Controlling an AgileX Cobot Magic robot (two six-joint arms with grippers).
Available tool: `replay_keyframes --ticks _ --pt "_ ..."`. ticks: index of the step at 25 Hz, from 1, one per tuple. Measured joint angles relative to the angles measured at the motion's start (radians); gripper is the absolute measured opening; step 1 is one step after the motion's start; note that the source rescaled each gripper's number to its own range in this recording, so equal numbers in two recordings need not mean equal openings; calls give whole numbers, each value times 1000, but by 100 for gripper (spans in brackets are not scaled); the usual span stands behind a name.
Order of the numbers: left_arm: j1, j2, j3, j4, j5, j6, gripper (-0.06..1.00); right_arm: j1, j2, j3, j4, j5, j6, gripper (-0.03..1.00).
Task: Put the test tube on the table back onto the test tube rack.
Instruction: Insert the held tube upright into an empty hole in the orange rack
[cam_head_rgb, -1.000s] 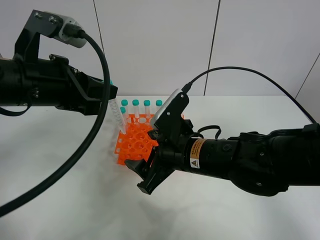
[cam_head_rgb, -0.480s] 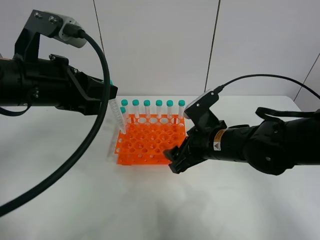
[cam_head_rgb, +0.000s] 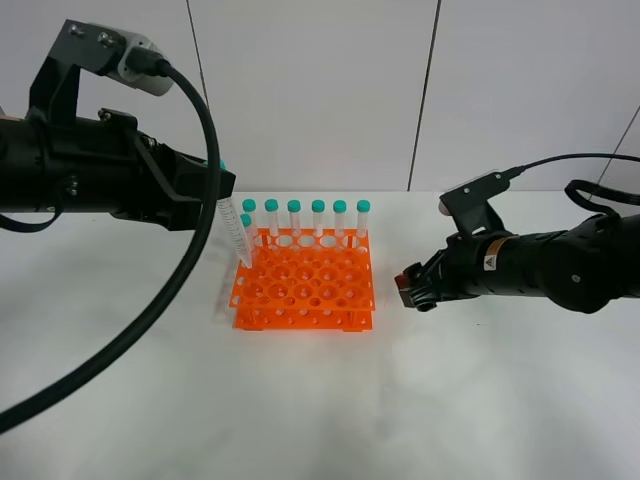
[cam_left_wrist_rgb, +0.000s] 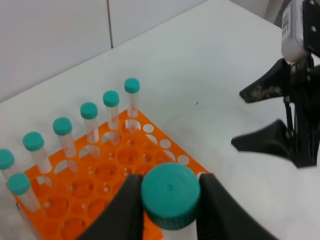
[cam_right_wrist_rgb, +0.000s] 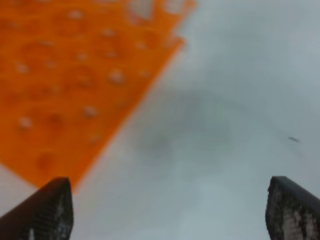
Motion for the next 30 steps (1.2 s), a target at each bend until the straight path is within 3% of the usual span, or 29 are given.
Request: replay_keyframes --ticks 17,24,30 --pt "0 0 0 0 0 0 0 -394 0 0 75 22 46 100" --pt "0 0 0 0 10 0 0 -423 -66 -66 72 184 45 100" --pt "0 0 0 0 11 0 0 -423 -295 -105 71 317 -2 100"
